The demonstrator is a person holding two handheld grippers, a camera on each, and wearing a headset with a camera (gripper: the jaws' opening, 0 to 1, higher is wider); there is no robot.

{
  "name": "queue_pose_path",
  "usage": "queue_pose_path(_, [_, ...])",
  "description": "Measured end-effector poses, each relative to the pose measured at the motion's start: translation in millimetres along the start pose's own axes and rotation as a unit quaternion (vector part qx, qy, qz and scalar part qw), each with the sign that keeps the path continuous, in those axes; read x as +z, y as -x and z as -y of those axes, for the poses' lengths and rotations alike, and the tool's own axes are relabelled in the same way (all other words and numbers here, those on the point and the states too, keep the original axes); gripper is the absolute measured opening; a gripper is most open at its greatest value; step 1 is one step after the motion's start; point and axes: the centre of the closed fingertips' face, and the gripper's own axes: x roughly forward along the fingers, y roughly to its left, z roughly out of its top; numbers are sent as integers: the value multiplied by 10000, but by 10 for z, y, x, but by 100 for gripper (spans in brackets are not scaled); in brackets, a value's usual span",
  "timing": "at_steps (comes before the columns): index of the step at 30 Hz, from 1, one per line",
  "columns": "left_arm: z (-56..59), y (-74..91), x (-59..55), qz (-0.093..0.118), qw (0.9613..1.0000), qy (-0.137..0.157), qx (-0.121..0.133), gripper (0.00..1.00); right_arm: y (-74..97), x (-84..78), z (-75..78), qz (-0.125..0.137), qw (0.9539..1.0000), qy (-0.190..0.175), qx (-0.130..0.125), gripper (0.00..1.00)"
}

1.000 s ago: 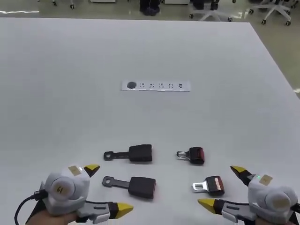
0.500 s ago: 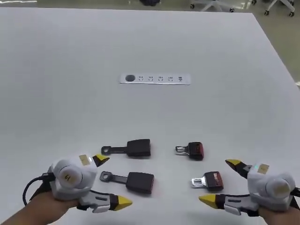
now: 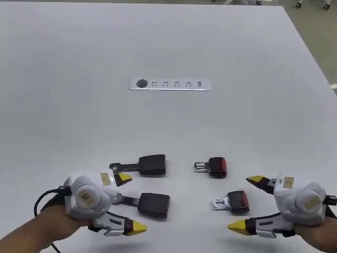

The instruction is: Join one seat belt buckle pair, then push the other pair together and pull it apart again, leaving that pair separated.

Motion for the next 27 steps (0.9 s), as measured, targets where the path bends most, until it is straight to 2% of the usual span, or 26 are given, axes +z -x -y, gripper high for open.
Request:
queue_pose_path(3, [14, -72, 18, -68, 9999, -59, -89, 73, -31, -15, 4, -57, 9999, 1, 122, 80])
queue_pose_path(8, [33, -195, -18, -224, 9991, -243, -246, 71, -80, -46, 6, -151, 9993, 166, 304, 75])
queue_pose_path(12, [50, -263, -5, -247, 9988, -263, -340, 69, -110, -98, -3, -269, 9981, 299, 463, 72])
queue_pose_path(17, [52, -338, -84, -435, 9966, -530, -456, 65, -119, -146, -21, -413, 9960, 471, 632, 69])
queue_pose_path(24, [-3, -410, -129, -483, 9947, -753, -513, 56, -116, -151, 6, -487, 9944, 534, 768, 63])
queue_pose_path(27, [18, -431, -188, -562, 9927, -876, -612, 52, -119, -174, -9, -592, 9924, 609, 888, 59])
